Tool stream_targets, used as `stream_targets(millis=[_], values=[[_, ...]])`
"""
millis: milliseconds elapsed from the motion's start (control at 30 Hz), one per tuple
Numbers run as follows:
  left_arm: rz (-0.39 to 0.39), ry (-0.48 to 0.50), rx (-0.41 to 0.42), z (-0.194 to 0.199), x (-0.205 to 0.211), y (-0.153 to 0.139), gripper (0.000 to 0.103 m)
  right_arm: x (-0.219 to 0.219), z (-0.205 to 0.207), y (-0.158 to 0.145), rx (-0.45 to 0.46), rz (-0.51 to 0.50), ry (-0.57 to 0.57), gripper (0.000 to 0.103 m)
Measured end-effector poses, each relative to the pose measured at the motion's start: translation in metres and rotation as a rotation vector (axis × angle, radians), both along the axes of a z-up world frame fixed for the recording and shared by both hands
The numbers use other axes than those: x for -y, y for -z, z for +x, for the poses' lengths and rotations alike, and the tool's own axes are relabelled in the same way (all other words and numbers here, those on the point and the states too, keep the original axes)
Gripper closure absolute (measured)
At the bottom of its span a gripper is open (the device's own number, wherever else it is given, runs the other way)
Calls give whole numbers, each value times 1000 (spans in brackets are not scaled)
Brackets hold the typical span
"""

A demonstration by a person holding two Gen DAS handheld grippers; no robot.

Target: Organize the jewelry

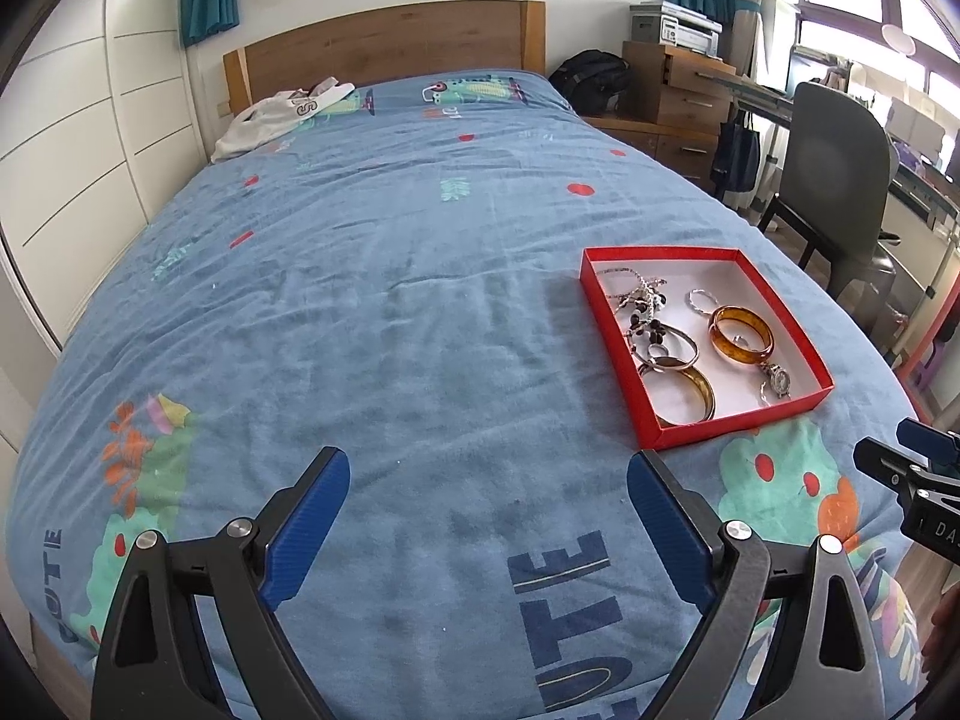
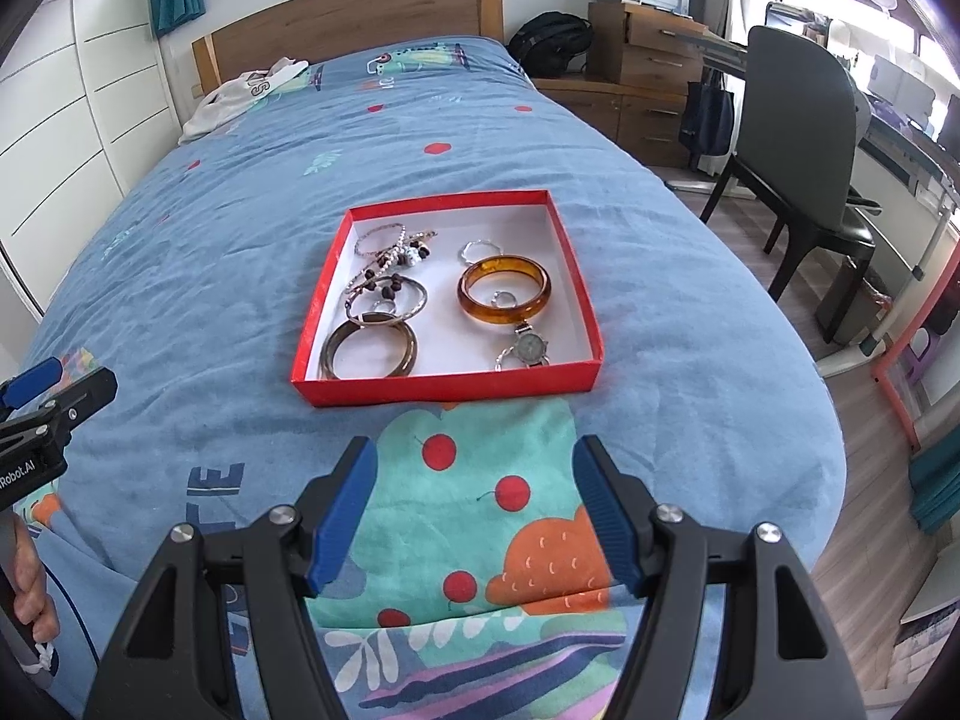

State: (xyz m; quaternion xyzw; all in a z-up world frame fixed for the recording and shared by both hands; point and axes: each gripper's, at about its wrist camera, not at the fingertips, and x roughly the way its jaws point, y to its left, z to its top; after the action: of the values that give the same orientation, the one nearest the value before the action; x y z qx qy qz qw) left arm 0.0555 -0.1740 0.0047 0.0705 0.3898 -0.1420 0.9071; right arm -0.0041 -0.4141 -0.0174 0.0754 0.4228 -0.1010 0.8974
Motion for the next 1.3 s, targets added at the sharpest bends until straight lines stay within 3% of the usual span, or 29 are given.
stream_targets(millis=[1300], values=[[11, 7, 0, -6, -2, 1, 4, 7, -6, -12, 40, 2, 15, 36]])
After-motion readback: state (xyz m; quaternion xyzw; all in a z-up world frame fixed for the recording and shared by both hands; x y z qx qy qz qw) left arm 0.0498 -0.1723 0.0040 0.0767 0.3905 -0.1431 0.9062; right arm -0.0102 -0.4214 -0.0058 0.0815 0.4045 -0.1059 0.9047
